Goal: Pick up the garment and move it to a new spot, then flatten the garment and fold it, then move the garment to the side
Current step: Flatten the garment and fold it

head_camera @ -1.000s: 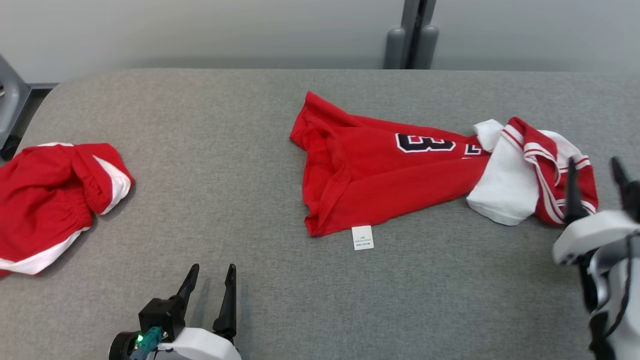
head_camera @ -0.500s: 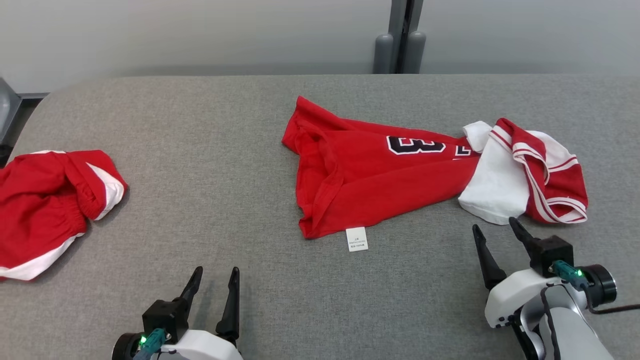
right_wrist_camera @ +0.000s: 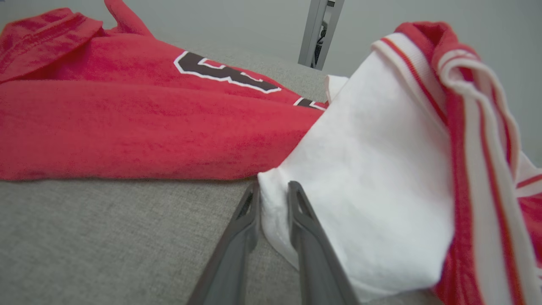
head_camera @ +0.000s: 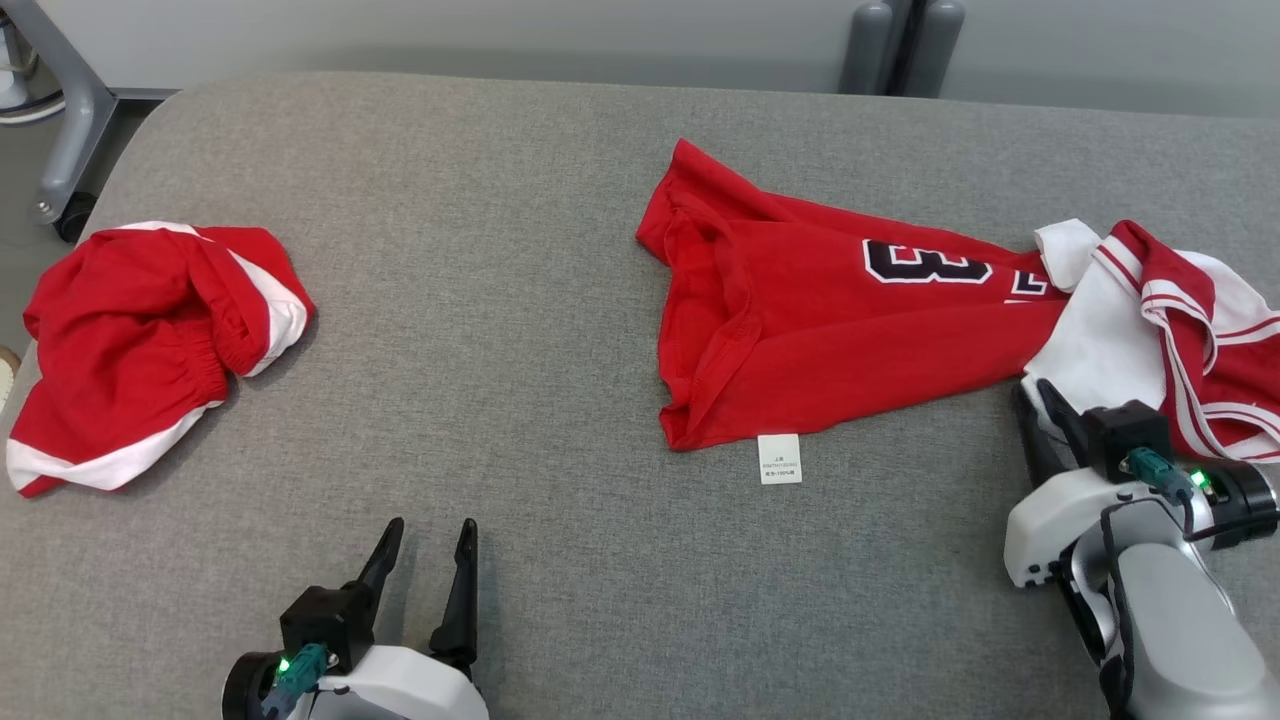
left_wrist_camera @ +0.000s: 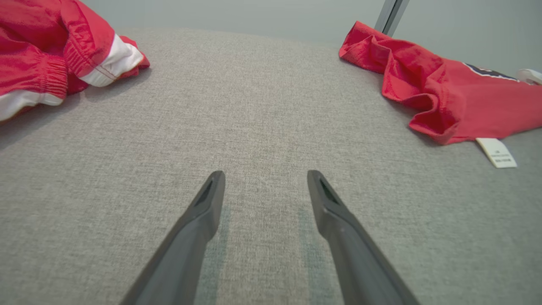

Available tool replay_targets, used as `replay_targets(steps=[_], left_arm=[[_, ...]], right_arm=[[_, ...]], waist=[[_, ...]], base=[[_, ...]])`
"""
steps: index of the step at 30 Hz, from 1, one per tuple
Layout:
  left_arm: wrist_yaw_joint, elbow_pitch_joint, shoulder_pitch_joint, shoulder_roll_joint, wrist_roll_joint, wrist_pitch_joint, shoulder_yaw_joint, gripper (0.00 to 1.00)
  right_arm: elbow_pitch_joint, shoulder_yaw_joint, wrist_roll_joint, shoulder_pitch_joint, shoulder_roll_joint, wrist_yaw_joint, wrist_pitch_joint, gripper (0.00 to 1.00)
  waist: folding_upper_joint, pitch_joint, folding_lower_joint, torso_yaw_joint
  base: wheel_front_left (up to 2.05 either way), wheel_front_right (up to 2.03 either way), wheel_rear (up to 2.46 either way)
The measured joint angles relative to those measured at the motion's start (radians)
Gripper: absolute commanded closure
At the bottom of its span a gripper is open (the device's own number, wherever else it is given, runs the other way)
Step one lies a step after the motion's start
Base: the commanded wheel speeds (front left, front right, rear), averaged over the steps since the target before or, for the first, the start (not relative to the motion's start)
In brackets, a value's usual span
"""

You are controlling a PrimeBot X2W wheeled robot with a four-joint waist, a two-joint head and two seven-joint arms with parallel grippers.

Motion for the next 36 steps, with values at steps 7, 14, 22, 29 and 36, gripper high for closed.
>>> replay_targets(steps=[7, 14, 22, 29, 36], left_arm=[[0.001, -0.007, 0.001, -0.001, -0.005, 0.000, 0.006, 0.00], [0.000, -0.005, 0.018, -0.001, -0.007, 0.000, 0.010, 0.00], [0.007, -0.002, 0.051, 0.000, -0.010, 0.000, 0.014, 0.00], [0.007, 0.007, 0.055, -0.001, -0.003, 0.000, 0.014, 0.00], [0.002, 0.016, 0.049, 0.000, 0.017, 0.000, 0.034, 0.00]], right_arm=[[-0.184, -0.008, 0.057, 0.013, 0.001, 0.000, 0.000, 1.00], [-0.436, -0.032, 0.164, 0.070, -0.028, 0.000, 0.000, 1.00], [-0.517, -0.172, 0.266, 0.202, -0.010, 0.000, 0.000, 1.00], [-0.329, -0.190, 0.290, 0.371, 0.042, 0.000, 0.000, 0.00], [-0.337, -0.213, 0.235, 0.387, 0.055, 0.000, 0.000, 0.00]], waist=[[0.0000, -0.024, 0.0000, -0.038], [0.0000, -0.088, 0.0000, -0.112], [0.0000, -0.160, 0.0000, -0.209], [0.0000, -0.164, 0.0000, -0.251], [0.0000, -0.146, 0.0000, -0.268]], base=[[0.00, 0.00, 0.00], [0.00, 0.00, 0.00], [0.00, 0.00, 0.00], [0.00, 0.00, 0.00], [0.00, 0.00, 0.00]])
